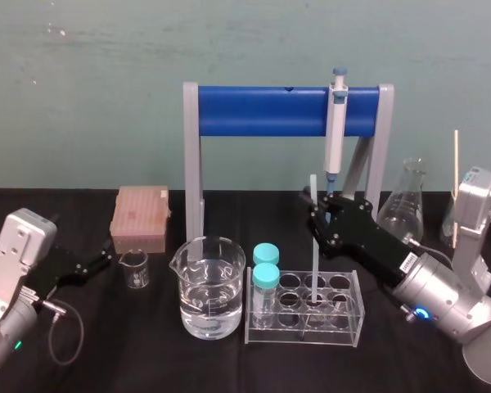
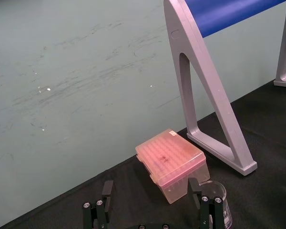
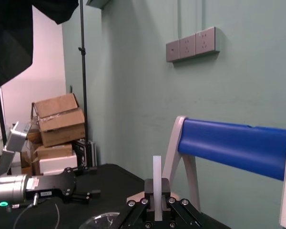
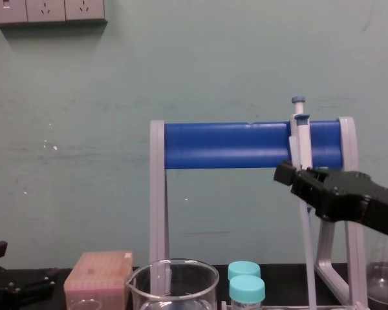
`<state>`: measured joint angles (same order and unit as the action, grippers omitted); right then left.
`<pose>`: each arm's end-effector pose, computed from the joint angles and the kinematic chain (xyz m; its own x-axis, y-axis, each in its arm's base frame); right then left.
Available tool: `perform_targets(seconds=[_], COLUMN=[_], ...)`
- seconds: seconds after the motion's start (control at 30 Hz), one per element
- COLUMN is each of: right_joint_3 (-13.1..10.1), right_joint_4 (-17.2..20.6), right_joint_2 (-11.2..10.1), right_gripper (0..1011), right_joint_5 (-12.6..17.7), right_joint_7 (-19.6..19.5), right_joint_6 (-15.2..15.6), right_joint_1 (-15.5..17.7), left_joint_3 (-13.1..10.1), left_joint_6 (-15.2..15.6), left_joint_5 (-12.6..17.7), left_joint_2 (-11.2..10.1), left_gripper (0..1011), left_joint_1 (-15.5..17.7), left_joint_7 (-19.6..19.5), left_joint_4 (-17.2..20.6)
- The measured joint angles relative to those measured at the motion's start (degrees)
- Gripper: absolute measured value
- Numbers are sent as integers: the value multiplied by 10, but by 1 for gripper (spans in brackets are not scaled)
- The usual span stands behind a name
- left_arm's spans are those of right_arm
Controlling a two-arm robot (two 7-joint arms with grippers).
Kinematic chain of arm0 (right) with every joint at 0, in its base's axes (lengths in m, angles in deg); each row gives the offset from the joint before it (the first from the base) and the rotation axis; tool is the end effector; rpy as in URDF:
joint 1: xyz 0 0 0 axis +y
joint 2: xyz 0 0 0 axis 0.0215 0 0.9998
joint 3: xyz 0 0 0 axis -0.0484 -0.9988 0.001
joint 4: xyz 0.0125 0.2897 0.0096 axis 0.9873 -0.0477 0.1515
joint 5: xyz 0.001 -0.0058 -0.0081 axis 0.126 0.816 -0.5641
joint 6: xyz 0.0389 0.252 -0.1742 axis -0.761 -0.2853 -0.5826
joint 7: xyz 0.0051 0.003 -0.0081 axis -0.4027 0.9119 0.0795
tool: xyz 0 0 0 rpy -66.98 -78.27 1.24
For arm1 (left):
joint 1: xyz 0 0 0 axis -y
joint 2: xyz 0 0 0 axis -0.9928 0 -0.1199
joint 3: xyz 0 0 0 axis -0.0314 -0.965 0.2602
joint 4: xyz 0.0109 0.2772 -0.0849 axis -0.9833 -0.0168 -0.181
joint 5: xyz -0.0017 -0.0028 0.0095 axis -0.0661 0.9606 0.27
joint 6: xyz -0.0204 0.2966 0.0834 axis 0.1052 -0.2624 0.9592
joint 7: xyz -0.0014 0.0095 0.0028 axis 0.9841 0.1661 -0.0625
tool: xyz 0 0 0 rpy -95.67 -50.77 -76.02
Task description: Pick up the stirring rod with one hand, then place it down.
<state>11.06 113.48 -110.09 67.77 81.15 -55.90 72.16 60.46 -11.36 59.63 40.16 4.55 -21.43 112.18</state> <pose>0.3949 -0.0351 -0.2742 0.7734 -0.6322 0.0454 0.6042 0.7570 0.2489 0.3581 0.0827 -0.3022 0.2922 0.8803 0.3738 -0.9553 0.2873 0.0702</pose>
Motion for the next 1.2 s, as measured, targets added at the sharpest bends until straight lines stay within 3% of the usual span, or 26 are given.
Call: perform_targets(seconds=[0.6,1.2], right_joint_3=[20,22], right_joint_4=[-66,-77], right_joint_2=[18,24], right_gripper=[72,73], right_joint_5=[-39,-51], right_joint_7=[-6,-13], right_joint_6=[-1,3], right_joint_1=[-15,-18], left_joint_3=[0,0], left_joint_6=[0,0], left_joint_5=[0,0], left_joint_2=[0,0], left_gripper=[1000,1000], left_joint_1=[0,0], left_joint_7=[0,0], left_joint_4=[0,0])
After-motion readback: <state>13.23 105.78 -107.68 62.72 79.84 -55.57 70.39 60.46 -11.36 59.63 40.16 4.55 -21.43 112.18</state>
